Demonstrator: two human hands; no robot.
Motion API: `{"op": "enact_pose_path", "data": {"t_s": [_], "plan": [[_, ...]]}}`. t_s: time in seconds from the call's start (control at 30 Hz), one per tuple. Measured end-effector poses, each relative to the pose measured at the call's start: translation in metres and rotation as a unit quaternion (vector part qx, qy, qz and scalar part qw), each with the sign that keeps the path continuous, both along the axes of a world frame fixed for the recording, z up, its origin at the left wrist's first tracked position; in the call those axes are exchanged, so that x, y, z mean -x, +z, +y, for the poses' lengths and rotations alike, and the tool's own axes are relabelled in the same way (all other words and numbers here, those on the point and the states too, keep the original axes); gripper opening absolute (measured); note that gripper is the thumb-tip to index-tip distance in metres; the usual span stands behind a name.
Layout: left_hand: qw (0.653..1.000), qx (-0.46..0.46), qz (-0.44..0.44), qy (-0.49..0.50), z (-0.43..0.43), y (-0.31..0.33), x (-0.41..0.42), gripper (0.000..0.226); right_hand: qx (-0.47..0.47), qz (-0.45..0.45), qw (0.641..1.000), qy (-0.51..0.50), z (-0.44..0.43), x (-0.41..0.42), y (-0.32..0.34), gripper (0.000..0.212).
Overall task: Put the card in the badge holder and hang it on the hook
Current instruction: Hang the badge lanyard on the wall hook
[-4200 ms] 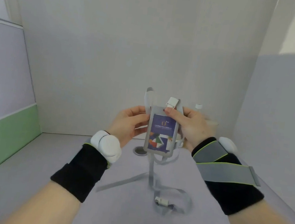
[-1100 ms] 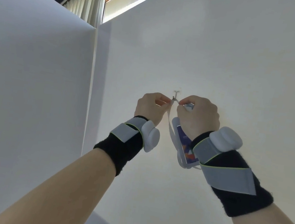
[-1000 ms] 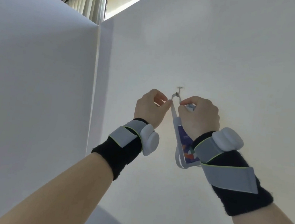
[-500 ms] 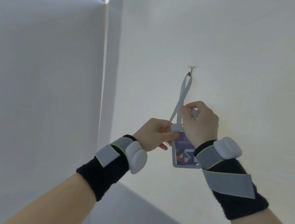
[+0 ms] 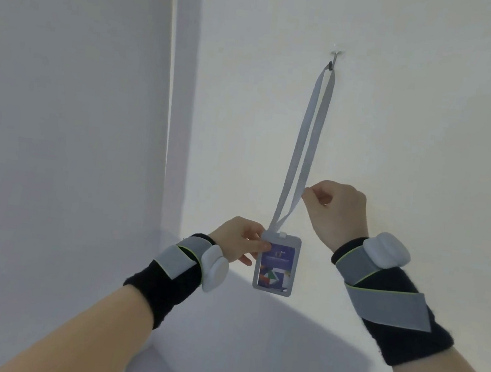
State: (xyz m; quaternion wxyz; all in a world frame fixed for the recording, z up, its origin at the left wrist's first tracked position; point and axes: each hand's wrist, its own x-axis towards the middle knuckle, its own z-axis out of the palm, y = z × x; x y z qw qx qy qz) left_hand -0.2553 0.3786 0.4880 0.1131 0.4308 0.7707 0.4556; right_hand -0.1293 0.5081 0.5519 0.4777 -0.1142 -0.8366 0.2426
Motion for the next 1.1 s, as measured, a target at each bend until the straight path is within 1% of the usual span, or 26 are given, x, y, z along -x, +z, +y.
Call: {"op": "enact_pose_path", "data": {"t_s": [0.13, 0.23, 0.47, 0.57, 0.73, 1.1], "plan": [[0.999, 0.021, -0.022, 0.011, 0.006, -0.03, 0.008, 0.02, 0.006, -0.024, 1.0, 0.009, 0.008, 0.002, -0.019, 0.024], [0.998, 0.044, -0.035, 0.003, 0.012, -0.049, 0.013, 0.023, 0.003, -0.044, 0.999, 0.018, 0.012, 0.004, -0.033, 0.023], [0.994, 0.08, -0.074, 0.015, 0.02, -0.087, 0.029, 0.004, -0.006, -0.096, 0.995, 0.04, 0.018, 0.012, -0.058, 0.024], [0.992, 0.097, -0.085, 0.017, 0.02, -0.099, 0.032, 0.003, -0.004, -0.116, 0.992, 0.051, 0.02, 0.014, -0.066, 0.023], [0.989, 0.124, -0.083, 0.016, 0.021, -0.117, 0.039, 0.023, -0.002, -0.144, 0.987, 0.073, 0.019, 0.017, -0.075, 0.021], [0.985, 0.144, -0.089, 0.043, 0.028, -0.148, 0.029, 0.028, -0.004, -0.211, 0.974, 0.088, 0.016, 0.016, -0.097, 0.02]]}}
